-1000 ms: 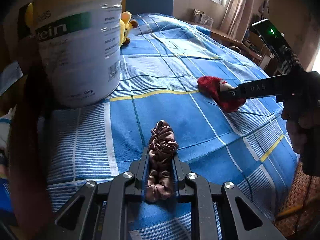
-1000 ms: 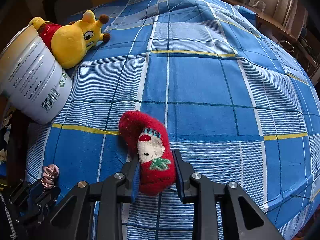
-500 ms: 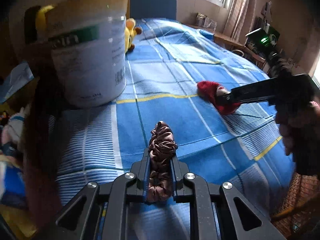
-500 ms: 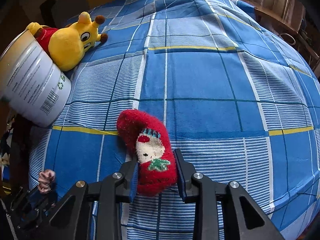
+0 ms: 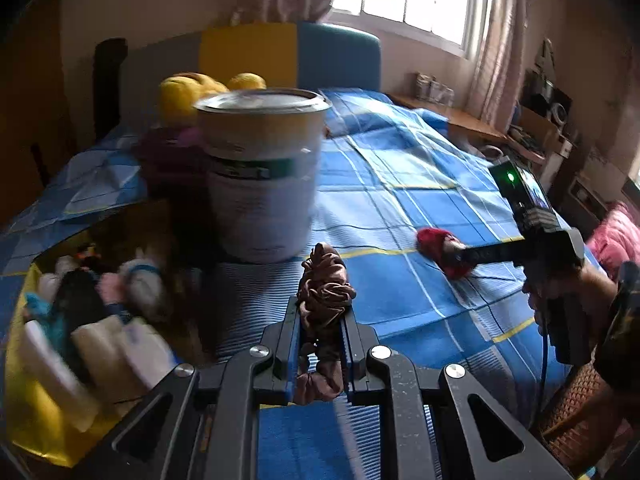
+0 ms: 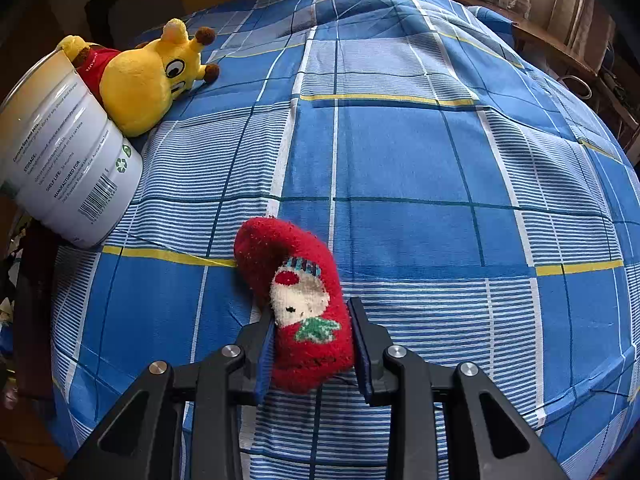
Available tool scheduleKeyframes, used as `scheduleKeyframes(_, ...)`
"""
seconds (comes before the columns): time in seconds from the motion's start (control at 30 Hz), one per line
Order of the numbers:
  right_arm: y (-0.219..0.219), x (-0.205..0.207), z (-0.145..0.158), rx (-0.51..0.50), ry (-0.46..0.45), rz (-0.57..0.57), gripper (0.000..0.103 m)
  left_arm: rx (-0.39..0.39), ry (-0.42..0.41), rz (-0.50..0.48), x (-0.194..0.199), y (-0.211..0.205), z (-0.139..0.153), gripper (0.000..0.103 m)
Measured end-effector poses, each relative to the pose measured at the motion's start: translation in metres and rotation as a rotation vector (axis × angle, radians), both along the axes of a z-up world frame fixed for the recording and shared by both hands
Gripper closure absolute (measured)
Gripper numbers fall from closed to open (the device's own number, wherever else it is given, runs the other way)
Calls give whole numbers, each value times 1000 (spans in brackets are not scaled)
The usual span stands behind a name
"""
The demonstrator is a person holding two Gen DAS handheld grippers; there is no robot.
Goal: Organize soft objects
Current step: 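Carry the brown scrunchie into the gold tray and open the left gripper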
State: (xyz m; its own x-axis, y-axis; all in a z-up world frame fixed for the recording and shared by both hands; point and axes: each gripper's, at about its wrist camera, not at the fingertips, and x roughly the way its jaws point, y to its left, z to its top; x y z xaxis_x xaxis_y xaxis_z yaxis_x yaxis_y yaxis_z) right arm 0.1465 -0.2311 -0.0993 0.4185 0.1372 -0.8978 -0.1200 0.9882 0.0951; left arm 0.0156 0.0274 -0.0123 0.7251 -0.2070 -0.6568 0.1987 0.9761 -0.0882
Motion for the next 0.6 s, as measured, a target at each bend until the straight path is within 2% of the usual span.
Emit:
scheduleKeyframes(0.33, 5, -2, -2, -24, -15, 14, 72, -27, -21, 163, -13, 71, 10, 86)
scheduleKeyframes(0.6, 9, -5, -2, -22, -12, 2, 72, -65, -23, 442, -33, 184, 6, 86)
